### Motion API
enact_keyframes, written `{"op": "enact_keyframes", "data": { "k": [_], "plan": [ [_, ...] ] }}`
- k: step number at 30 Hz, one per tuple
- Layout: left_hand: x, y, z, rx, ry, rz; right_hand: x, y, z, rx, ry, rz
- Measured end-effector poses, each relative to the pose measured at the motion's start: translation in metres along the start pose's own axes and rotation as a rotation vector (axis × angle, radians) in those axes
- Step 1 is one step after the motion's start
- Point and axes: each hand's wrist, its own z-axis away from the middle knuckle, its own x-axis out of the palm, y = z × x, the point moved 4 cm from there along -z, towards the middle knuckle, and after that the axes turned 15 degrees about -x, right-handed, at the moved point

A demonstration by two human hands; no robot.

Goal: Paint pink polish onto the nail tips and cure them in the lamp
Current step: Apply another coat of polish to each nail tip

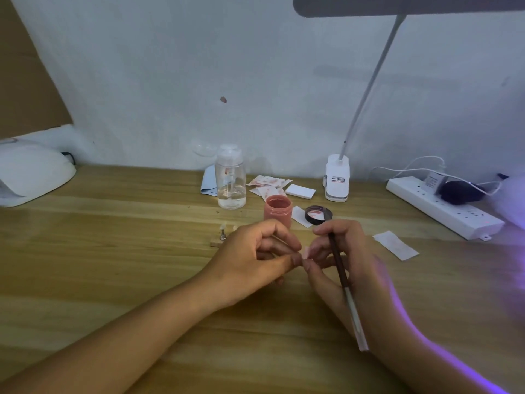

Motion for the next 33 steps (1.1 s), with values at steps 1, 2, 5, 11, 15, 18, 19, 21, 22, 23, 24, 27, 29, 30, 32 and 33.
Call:
{"op": "enact_keyframes", "data": {
  "k": [1,2,5,11,15,18,19,21,22,23,24,27,29,30,32,33],
  "plan": [
    [0.0,0.001,0.001,0.04,0.021,-0.075,-0.001,-0.002,0.0,-0.024,-0.02,0.034],
    [0.0,0.002,0.001,0.078,0.043,-0.152,-0.003,-0.003,0.0,-0.036,-0.036,0.058],
    [0.0,0.005,0.003,0.146,0.093,-0.275,-0.007,-0.006,0.0,-0.077,-0.086,0.122],
    [-0.002,0.01,0.006,0.266,0.185,-0.472,-0.007,-0.006,-0.001,-0.115,-0.085,0.148],
    [-0.043,0.015,-0.003,0.267,0.439,-0.526,-0.011,-0.003,-0.002,-0.076,0.0,0.102],
    [-0.076,-0.005,-0.012,0.045,0.463,-0.672,-0.01,0.001,-0.002,-0.03,-0.007,0.056],
    [-0.081,-0.013,-0.014,-0.025,0.428,-0.741,-0.01,0.002,-0.002,-0.018,-0.011,0.052],
    [-0.079,-0.024,-0.016,-0.088,0.363,-0.846,-0.01,0.003,-0.002,-0.001,-0.018,0.043],
    [-0.076,-0.026,-0.017,-0.088,0.343,-0.858,-0.009,0.003,-0.002,-0.001,-0.022,0.041],
    [-0.074,-0.026,-0.018,-0.07,0.336,-0.849,-0.009,0.002,-0.001,-0.007,-0.025,0.046],
    [-0.072,-0.025,-0.018,-0.038,0.336,-0.836,-0.009,0.001,-0.001,-0.018,-0.027,0.056],
    [-0.061,-0.02,-0.016,0.084,0.323,-0.816,-0.009,-0.003,-0.001,-0.079,-0.037,0.102],
    [-0.05,-0.016,-0.012,0.163,0.316,-0.857,-0.008,-0.007,-0.001,-0.15,-0.058,0.157],
    [-0.044,-0.013,-0.01,0.201,0.315,-0.89,-0.007,-0.008,-0.001,-0.185,-0.072,0.187],
    [-0.034,-0.009,-0.007,0.267,0.315,-0.942,-0.005,-0.011,-0.001,-0.247,-0.106,0.242],
    [-0.029,-0.008,-0.005,0.294,0.312,-0.956,-0.004,-0.013,-0.001,-0.276,-0.124,0.276]
  ]
}}
